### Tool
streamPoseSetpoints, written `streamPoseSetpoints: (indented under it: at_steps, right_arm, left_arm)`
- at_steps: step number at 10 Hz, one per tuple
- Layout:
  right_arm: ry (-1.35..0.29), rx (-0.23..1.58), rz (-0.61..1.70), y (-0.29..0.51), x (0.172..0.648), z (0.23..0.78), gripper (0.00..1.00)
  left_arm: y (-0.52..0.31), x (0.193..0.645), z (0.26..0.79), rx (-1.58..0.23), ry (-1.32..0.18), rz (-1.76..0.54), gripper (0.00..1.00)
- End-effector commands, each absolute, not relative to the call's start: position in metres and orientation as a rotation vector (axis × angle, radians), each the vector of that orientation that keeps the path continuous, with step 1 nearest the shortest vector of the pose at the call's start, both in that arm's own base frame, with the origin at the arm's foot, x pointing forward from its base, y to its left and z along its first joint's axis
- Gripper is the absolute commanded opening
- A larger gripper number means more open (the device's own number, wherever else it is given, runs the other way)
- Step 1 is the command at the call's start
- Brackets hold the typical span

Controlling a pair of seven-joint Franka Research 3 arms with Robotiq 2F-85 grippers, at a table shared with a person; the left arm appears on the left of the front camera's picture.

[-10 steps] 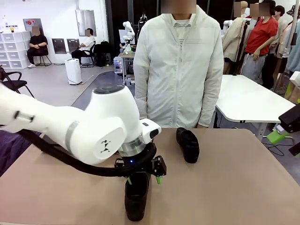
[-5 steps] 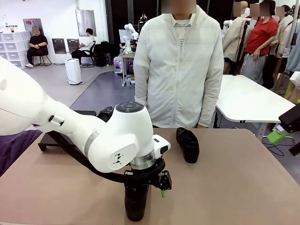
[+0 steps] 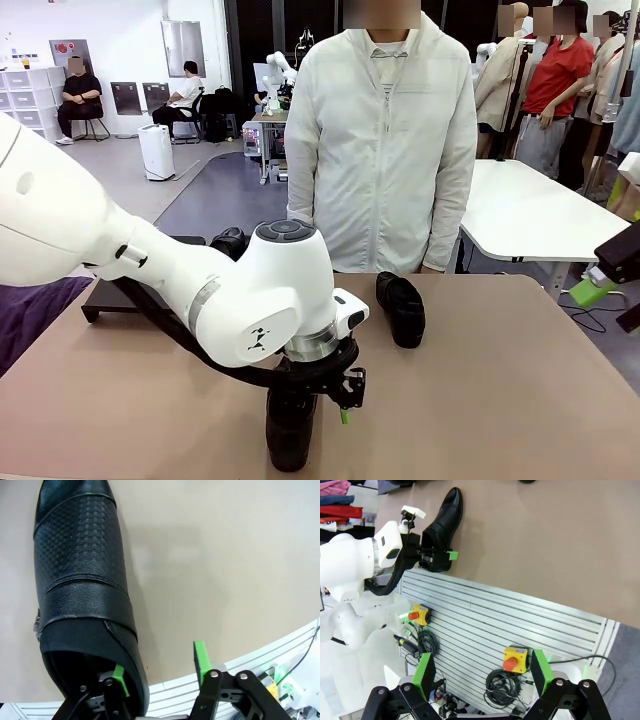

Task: Organize the shoes by placing them on the stand.
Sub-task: Place the Shoe from the middle of the table onto the Shoes Stand.

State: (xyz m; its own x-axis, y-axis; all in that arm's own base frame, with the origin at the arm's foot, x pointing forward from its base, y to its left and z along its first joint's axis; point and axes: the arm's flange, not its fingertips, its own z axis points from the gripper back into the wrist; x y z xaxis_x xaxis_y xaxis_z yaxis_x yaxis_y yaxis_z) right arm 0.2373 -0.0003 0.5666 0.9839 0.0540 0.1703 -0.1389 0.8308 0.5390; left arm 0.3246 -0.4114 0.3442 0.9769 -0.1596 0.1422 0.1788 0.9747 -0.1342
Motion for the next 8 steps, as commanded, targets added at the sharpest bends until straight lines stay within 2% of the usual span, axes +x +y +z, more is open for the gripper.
streamPoseSetpoints:
  at_steps: [1, 8]
  right_arm:
    - [-0.154, 0.604, 0.126, -0.002, 0.238, 0.570, 1.00]
    - [-0.154, 0.604, 0.126, -0.002, 0.238, 0.570, 1.00]
  left_arm:
    - [-0.413, 0.321, 0.347, -0.110, -0.172, -0.142, 0.00]
    - [-0.406, 0.311, 0.362, -0.061, -0.256, -0.138, 0.00]
